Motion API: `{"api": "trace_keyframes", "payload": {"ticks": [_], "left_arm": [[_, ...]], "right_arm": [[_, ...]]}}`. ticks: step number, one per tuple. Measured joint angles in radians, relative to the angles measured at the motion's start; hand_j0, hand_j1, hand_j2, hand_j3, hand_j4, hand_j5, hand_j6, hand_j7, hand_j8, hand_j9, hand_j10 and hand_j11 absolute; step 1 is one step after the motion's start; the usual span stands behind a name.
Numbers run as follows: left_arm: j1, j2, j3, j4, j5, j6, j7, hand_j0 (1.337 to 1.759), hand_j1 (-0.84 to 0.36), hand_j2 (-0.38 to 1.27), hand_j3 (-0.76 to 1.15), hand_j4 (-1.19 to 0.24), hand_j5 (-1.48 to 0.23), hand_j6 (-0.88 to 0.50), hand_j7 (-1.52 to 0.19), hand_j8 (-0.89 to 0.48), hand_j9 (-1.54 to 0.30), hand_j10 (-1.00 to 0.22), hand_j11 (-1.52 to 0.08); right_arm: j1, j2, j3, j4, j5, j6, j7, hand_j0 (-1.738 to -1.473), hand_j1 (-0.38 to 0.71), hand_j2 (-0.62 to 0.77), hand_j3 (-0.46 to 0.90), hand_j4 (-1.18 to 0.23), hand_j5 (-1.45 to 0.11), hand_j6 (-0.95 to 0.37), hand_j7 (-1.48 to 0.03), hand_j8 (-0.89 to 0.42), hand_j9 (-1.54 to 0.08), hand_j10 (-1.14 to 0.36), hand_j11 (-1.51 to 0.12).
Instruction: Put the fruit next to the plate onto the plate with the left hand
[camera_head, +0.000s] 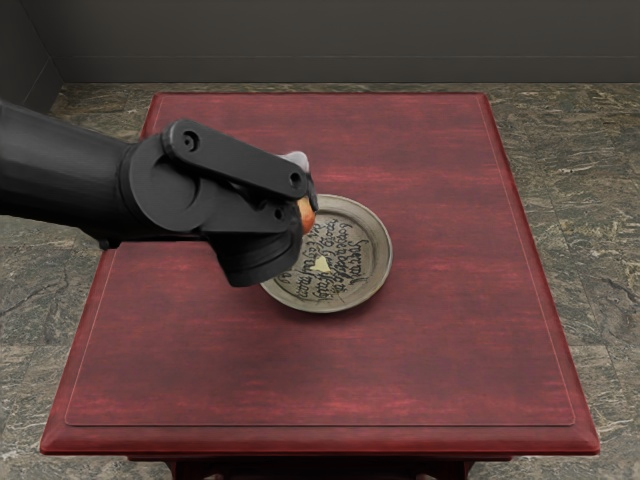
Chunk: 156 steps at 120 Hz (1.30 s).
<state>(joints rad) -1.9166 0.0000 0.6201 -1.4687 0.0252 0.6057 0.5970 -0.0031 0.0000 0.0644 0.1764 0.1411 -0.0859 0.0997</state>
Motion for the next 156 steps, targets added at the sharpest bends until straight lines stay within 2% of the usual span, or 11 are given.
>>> {"api": "trace_keyframes", "payload": {"ticks": [20, 45, 56, 64, 74, 95, 118, 156], "left_arm": [[0.049, 0.000, -0.032, 0.031, 0.022, 0.000, -0.001, 1.652, -0.24, 0.32, 0.00, -0.83, -1.23, -0.31, -1.17, -0.34, -1.15, -0.72, -1.16], [0.071, 0.000, -0.046, 0.057, 0.041, 0.000, -0.002, 1.652, -0.24, 0.31, 0.00, -0.82, -1.21, -0.32, -1.16, -0.34, -1.14, -0.72, -1.15], [0.085, 0.000, -0.053, 0.061, 0.047, 0.002, -0.001, 1.652, -0.21, 0.25, 0.00, -0.79, -1.13, -0.37, -1.10, -0.38, -1.07, -0.75, -1.09], [0.089, 0.000, -0.063, 0.065, 0.048, 0.003, -0.001, 1.654, -0.23, 0.37, 0.00, -0.74, -1.06, -0.39, -1.02, -0.41, -1.01, -0.77, -1.02], [0.090, 0.000, -0.069, 0.068, 0.050, 0.005, 0.000, 1.655, -0.24, 0.31, 0.00, -0.68, -0.95, -0.43, -0.92, -0.44, -0.91, -0.79, -0.92], [0.096, 0.000, -0.074, 0.075, 0.052, 0.005, 0.000, 1.657, -0.20, 0.19, 0.00, -0.54, -0.73, -0.43, -0.72, -0.44, -0.71, -0.58, -0.72], [0.116, 0.000, -0.085, 0.089, 0.054, 0.005, 0.000, 1.658, -0.07, 0.11, 0.00, -0.38, -0.51, -0.34, -0.50, -0.34, -0.50, -0.40, -0.50], [0.145, 0.000, -0.151, 0.099, 0.067, 0.005, 0.006, 1.658, 0.02, 0.06, 0.00, -0.28, -0.36, -0.27, -0.36, -0.27, -0.36, -0.28, -0.36]], "right_arm": [[0.000, 0.000, 0.000, 0.000, 0.000, 0.000, 0.000, -1.658, -0.31, -0.01, 0.00, -0.04, -0.05, -0.04, -0.05, -0.04, -0.05, -0.04, -0.05], [0.000, 0.000, 0.000, 0.000, 0.000, 0.000, 0.000, -1.658, -0.31, -0.01, 0.00, -0.04, -0.05, -0.04, -0.05, -0.04, -0.05, -0.04, -0.05], [0.000, 0.000, 0.000, 0.000, 0.000, 0.000, 0.000, -1.658, -0.31, -0.01, 0.00, -0.04, -0.05, -0.04, -0.05, -0.04, -0.05, -0.04, -0.05], [0.000, 0.000, 0.000, 0.000, 0.000, 0.000, 0.000, -1.658, -0.31, -0.01, 0.00, -0.04, -0.05, -0.04, -0.05, -0.04, -0.05, -0.04, -0.05], [0.000, 0.000, 0.000, 0.000, 0.000, 0.000, 0.000, -1.658, -0.31, -0.01, 0.00, -0.04, -0.05, -0.04, -0.05, -0.04, -0.05, -0.04, -0.05], [0.000, 0.000, 0.000, 0.000, 0.000, 0.000, 0.000, -1.658, -0.31, -0.01, 0.00, -0.04, -0.05, -0.04, -0.05, -0.04, -0.05, -0.04, -0.05], [0.000, 0.000, 0.000, 0.000, 0.000, 0.000, 0.000, -1.658, -0.31, -0.01, 0.00, -0.04, -0.05, -0.04, -0.05, -0.04, -0.05, -0.04, -0.05], [0.000, 0.000, 0.000, 0.000, 0.000, 0.000, 0.000, -1.658, -0.31, -0.01, 0.00, -0.04, -0.05, -0.04, -0.05, -0.04, -0.05, -0.04, -0.05]]}}
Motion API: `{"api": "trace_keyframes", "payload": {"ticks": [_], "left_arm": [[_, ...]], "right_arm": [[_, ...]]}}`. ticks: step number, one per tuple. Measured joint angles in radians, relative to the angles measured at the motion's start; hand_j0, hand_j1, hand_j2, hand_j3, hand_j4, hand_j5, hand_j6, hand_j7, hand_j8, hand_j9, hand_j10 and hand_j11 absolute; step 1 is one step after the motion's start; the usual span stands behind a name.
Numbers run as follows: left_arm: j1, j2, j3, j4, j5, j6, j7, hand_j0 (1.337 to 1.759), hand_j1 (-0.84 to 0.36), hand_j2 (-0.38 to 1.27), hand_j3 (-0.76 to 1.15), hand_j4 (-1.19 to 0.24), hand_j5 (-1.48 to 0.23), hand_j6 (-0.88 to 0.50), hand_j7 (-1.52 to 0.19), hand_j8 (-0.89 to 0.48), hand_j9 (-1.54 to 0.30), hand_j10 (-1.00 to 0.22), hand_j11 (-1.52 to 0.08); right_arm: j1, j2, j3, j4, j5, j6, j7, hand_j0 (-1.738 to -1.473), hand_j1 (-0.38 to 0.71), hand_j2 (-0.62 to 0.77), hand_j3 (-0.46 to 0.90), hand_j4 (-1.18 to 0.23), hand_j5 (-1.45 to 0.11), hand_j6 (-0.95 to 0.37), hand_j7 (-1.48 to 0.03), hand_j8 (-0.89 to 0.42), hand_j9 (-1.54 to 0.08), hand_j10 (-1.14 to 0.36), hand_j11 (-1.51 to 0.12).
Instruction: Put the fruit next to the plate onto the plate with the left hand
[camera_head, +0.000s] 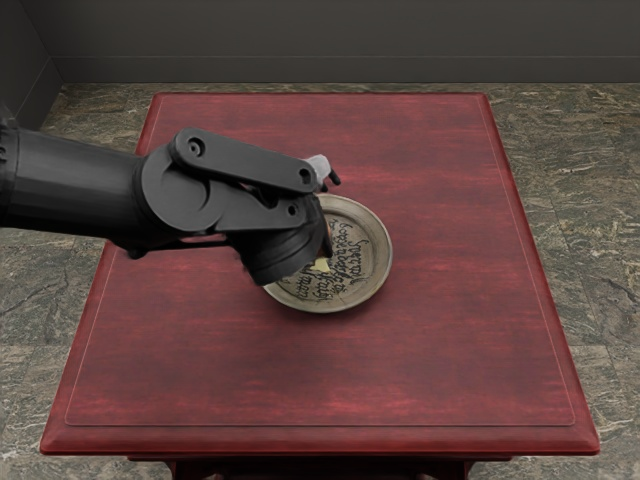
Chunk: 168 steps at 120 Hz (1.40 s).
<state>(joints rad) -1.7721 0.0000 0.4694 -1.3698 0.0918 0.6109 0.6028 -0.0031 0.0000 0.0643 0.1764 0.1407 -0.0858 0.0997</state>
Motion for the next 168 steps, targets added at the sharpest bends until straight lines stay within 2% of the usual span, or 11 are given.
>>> {"api": "trace_keyframes", "payload": {"ticks": [19, 39, 51, 71, 98, 113, 124, 138, 168], "left_arm": [[0.014, 0.000, -0.067, 0.015, -0.007, 0.000, 0.000, 1.658, 0.04, 0.06, 0.00, -0.26, -0.34, -0.26, -0.34, -0.26, -0.34, -0.26, -0.34], [0.095, 0.216, -0.237, 0.014, -0.011, -0.027, -0.003, 1.658, 0.05, 0.05, 0.00, -0.25, -0.33, -0.25, -0.33, -0.25, -0.33, -0.25, -0.33], [0.150, 0.356, -0.342, 0.008, -0.012, -0.166, -0.006, 1.658, 0.05, 0.05, 0.00, -0.25, -0.33, -0.25, -0.33, -0.25, -0.33, -0.25, -0.33], [0.251, 0.573, -0.483, -0.022, -0.011, -0.460, -0.037, 1.658, 0.05, 0.05, 0.00, -0.25, -0.32, -0.25, -0.32, -0.25, -0.32, -0.25, -0.32], [0.377, 0.859, -0.594, -0.070, -0.009, -0.818, -0.086, 1.658, 0.05, 0.05, 0.00, -0.25, -0.32, -0.25, -0.32, -0.25, -0.32, -0.25, -0.32], [0.403, 0.925, -0.616, -0.078, -0.007, -0.971, -0.115, 1.658, 0.05, 0.05, 0.00, -0.25, -0.32, -0.25, -0.32, -0.25, -0.32, -0.25, -0.32], [0.452, 0.973, -0.646, -0.080, -0.005, -1.053, -0.125, 1.658, 0.05, 0.05, 0.00, -0.25, -0.32, -0.25, -0.32, -0.25, -0.32, -0.25, -0.32], [0.480, 1.031, -0.682, -0.081, -0.003, -1.149, -0.133, 1.658, 0.05, 0.05, 0.00, -0.25, -0.32, -0.25, -0.32, -0.25, -0.32, -0.25, -0.32], [0.488, 1.072, -0.699, -0.076, -0.003, -1.216, -0.147, 1.658, 0.06, 0.05, 0.00, -0.25, -0.32, -0.25, -0.32, -0.25, -0.32, -0.25, -0.32]], "right_arm": [[0.000, 0.000, 0.000, 0.000, 0.000, 0.000, 0.000, -1.658, -0.31, -0.01, 0.00, -0.04, -0.05, -0.04, -0.05, -0.04, -0.05, -0.04, -0.05], [0.000, 0.000, 0.000, 0.000, 0.000, 0.000, 0.000, -1.658, -0.31, -0.01, 0.00, -0.04, -0.05, -0.04, -0.05, -0.04, -0.05, -0.04, -0.05], [0.000, 0.000, 0.000, 0.000, 0.000, 0.000, 0.000, -1.658, -0.31, -0.01, 0.00, -0.04, -0.05, -0.04, -0.05, -0.04, -0.05, -0.04, -0.05], [0.000, 0.000, 0.000, 0.000, 0.000, 0.000, 0.000, -1.658, -0.31, -0.01, 0.00, -0.04, -0.05, -0.04, -0.05, -0.04, -0.05, -0.04, -0.05], [0.000, 0.000, 0.000, 0.000, 0.000, 0.000, 0.000, -1.658, -0.31, -0.01, 0.00, -0.04, -0.05, -0.04, -0.05, -0.04, -0.05, -0.04, -0.05], [0.000, 0.000, 0.000, 0.000, 0.000, 0.000, 0.000, -1.658, -0.31, -0.01, 0.00, -0.04, -0.05, -0.04, -0.05, -0.04, -0.05, -0.04, -0.05], [0.000, 0.000, 0.000, 0.000, 0.000, 0.000, 0.000, -1.658, -0.31, -0.01, 0.00, -0.04, -0.05, -0.04, -0.05, -0.04, -0.05, -0.04, -0.05], [0.000, 0.000, 0.000, 0.000, 0.000, 0.000, 0.000, -1.658, -0.31, -0.01, 0.00, -0.04, -0.05, -0.04, -0.05, -0.04, -0.05, -0.04, -0.05], [0.000, 0.000, 0.000, 0.000, 0.000, 0.000, 0.000, -1.658, -0.31, -0.01, 0.00, -0.04, -0.05, -0.04, -0.05, -0.04, -0.05, -0.04, -0.05]]}}
